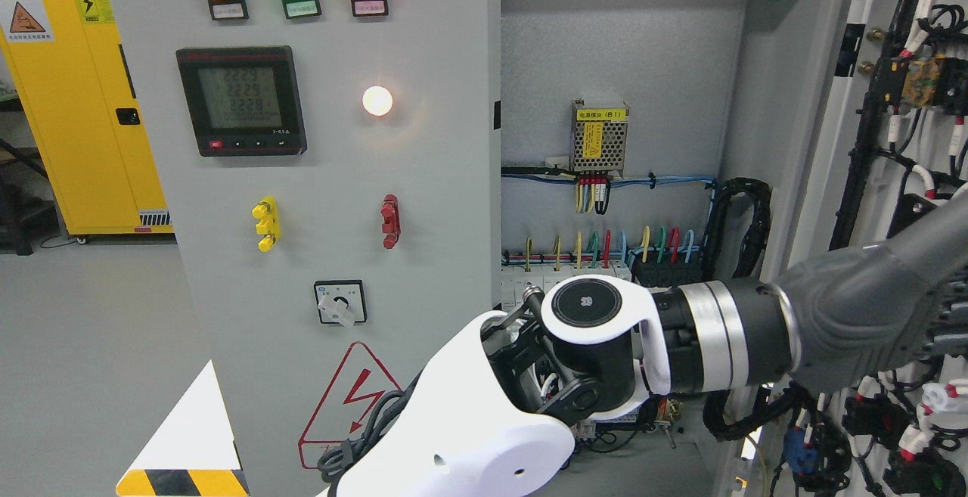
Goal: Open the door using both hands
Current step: 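Push the grey door wide open with the left hand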
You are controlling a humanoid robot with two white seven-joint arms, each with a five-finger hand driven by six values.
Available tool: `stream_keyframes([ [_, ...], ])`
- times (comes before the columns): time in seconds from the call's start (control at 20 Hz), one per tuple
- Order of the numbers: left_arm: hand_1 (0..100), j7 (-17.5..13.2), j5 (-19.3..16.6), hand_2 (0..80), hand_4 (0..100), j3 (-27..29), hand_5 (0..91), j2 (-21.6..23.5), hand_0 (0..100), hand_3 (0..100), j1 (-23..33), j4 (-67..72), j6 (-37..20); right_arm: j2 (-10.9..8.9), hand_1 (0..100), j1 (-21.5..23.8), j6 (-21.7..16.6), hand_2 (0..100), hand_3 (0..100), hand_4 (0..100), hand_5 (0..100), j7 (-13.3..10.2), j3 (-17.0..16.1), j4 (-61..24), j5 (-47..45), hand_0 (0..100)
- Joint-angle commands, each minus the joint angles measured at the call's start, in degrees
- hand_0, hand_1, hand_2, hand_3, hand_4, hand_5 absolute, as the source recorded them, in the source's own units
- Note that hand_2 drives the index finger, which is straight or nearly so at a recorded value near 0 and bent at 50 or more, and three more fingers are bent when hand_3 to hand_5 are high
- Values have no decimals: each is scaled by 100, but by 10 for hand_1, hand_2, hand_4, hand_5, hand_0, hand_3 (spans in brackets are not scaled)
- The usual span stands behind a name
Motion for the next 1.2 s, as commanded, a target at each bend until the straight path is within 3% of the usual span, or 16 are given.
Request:
stream_keyframes([
  [0.0,0,7,220,0,0,-521,0,-22,0,0,-233,284,-212,-167,122,2,4,0,0,0,0,-1,-7,-7,0,201],
  [0.55,0,15,221,0,0,-443,0,22,0,0,-181,328,-187,-167,122,2,4,0,0,0,0,-1,2,-7,0,201],
  [1.0,0,-28,168,0,0,1805,0,40,0,0,196,241,963,-167,122,2,4,0,0,0,0,-1,2,-7,0,201],
  [1.15,0,-55,142,0,0,2141,0,153,0,0,889,-250,1333,-167,122,2,4,0,0,0,0,-1,2,-7,0,201],
])
